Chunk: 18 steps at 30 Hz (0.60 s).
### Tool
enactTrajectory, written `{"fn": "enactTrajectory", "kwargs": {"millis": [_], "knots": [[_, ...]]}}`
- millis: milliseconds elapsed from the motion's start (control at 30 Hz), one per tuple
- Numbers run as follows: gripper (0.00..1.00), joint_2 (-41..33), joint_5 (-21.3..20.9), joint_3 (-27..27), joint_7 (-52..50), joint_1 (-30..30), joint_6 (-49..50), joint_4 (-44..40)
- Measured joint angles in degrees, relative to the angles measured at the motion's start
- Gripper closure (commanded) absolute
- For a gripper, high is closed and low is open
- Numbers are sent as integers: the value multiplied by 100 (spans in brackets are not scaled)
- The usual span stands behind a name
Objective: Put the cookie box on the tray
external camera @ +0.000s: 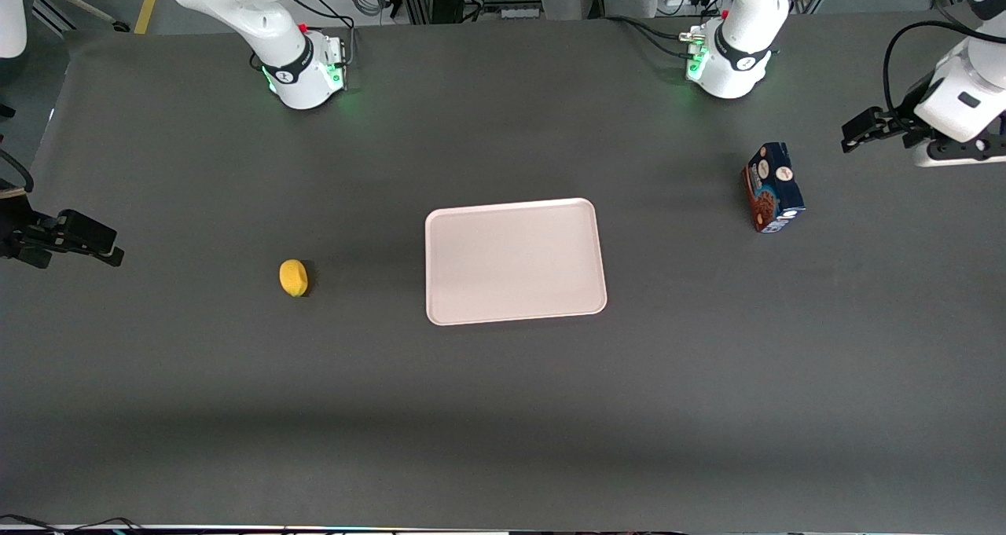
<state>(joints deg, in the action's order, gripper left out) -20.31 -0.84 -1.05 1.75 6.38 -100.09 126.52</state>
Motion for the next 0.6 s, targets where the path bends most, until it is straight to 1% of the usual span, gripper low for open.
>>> {"fn": "enactTrajectory", "kwargs": {"millis": [233,600], "knots": [[0,-329,0,2,11,169,-702,1013],[0,-354,0,1,8,192,-2062,2212]]}}
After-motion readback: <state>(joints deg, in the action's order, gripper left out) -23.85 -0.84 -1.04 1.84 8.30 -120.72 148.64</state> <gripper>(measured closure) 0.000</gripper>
